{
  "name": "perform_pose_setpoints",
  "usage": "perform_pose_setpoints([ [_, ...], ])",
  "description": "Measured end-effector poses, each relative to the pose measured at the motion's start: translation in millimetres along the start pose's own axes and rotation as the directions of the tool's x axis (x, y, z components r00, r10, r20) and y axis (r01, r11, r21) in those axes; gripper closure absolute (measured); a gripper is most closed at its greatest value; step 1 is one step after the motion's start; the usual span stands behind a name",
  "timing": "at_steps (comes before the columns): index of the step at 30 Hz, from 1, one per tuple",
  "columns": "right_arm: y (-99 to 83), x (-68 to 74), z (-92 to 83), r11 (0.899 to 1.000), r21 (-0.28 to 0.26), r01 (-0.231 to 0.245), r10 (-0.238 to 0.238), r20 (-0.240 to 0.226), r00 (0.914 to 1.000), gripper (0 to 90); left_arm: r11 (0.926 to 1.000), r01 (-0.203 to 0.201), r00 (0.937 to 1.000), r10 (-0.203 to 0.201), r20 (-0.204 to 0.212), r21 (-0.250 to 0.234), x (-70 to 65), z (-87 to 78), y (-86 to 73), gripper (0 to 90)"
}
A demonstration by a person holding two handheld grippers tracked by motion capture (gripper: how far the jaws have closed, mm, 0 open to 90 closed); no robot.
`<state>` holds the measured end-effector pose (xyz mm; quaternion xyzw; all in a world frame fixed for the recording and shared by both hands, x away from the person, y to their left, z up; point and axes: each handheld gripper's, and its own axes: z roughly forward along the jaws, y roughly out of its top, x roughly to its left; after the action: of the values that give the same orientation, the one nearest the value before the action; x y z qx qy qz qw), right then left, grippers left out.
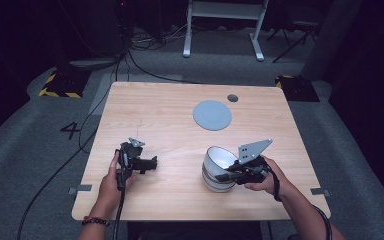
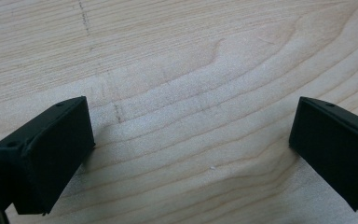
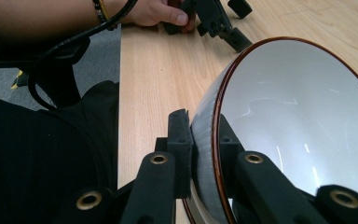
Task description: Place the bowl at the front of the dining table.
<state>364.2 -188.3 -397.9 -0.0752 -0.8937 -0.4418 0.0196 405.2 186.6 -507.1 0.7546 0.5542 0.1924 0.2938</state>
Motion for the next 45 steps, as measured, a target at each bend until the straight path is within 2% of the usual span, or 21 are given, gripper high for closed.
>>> perform_pose_setpoints([
  [5,-0.2,-0.4,-5.5,1.0,-0.018,0.0,0.0,0.009,1.0,82.4,1.0,-0.002,1.0,0.002,-0.002,-0.001,0.2,0.0,0.1,0.0],
  [15,2.0,-0.7,-16.7,0.999,-0.028,0.026,-0.024,0.057,0.9981,82.4,1.0,0.0,1.0,0.0,-0.001,0.0,0.0,0.0,0.0,0.0],
  [29,2.6,-5.9,-27.4,0.998,-0.058,0.017,-0.012,0.097,0.9952,82.3,1.0,-0.002,1.0,0.002,-0.001,0.0,0.2,0.0,0.0,0.0],
  [34,4.2,-10.9,-34.2,0.998,-0.064,0.018,-0.01,0.135,0.9908,82.3,1.0,-0.001,1.0,0.001,0.0,0.001,0.1,0.0,0.0,0.0],
  [35,4.8,-13.9,-35.5,0.998,-0.063,0.019,-0.008,0.16,0.9871,82.4,1.0,0.0,1.0,0.0,0.0,0.0,0.0,0.0,0.0,0.0],
  [37,5.4,-18.0,-36.8,0.998,-0.059,0.015,-0.004,0.178,0.984,82.3,1.0,-0.003,1.0,0.003,-0.002,0.0,0.2,0.0,0.0,0.0],
  [45,7.9,-28.3,-38.2,0.999,-0.052,0.013,-0.001,0.217,0.9763,82.3,1.0,0.0,1.0,0.0,0.0,0.0,0.0,0.0,0.0,0.0],
])
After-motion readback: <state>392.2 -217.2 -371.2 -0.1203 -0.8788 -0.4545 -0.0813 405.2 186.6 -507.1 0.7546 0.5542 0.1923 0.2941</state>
